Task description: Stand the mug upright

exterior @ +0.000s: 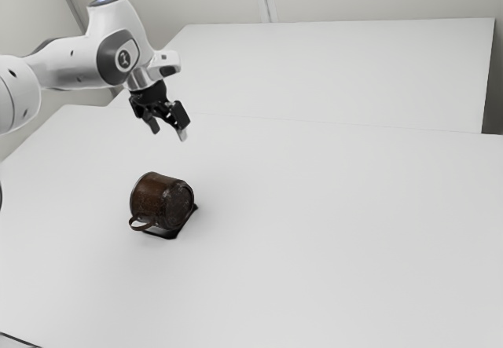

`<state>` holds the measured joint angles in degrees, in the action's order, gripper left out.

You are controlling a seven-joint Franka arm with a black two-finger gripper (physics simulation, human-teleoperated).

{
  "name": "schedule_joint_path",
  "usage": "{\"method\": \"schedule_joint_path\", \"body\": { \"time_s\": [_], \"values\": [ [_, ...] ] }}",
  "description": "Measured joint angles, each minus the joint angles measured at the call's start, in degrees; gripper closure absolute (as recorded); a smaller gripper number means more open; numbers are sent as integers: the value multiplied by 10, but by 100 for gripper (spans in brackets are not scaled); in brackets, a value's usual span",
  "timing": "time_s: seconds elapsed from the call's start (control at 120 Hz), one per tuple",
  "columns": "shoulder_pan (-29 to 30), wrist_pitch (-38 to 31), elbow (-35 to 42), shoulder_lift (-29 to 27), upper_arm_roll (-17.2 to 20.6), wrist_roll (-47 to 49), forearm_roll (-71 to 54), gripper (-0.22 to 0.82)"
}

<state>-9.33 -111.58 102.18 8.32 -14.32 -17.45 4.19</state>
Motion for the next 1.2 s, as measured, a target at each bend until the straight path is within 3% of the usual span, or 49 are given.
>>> {"method": "schedule_joint_path", "body": {
  "time_s": [0.133,0.25,0.517,0.817,1.058,1.2],
  "values": [
    [10,1,5,-2,-5,-5,9,0],
    [71,12,3,5,-4,-34,62,0],
    [178,115,-32,82,-4,-134,224,0],
    [220,205,-13,121,-10,-222,337,0],
    [231,231,24,126,-11,-267,386,1],
    [231,236,36,125,-12,-284,416,7]
  ]
}}
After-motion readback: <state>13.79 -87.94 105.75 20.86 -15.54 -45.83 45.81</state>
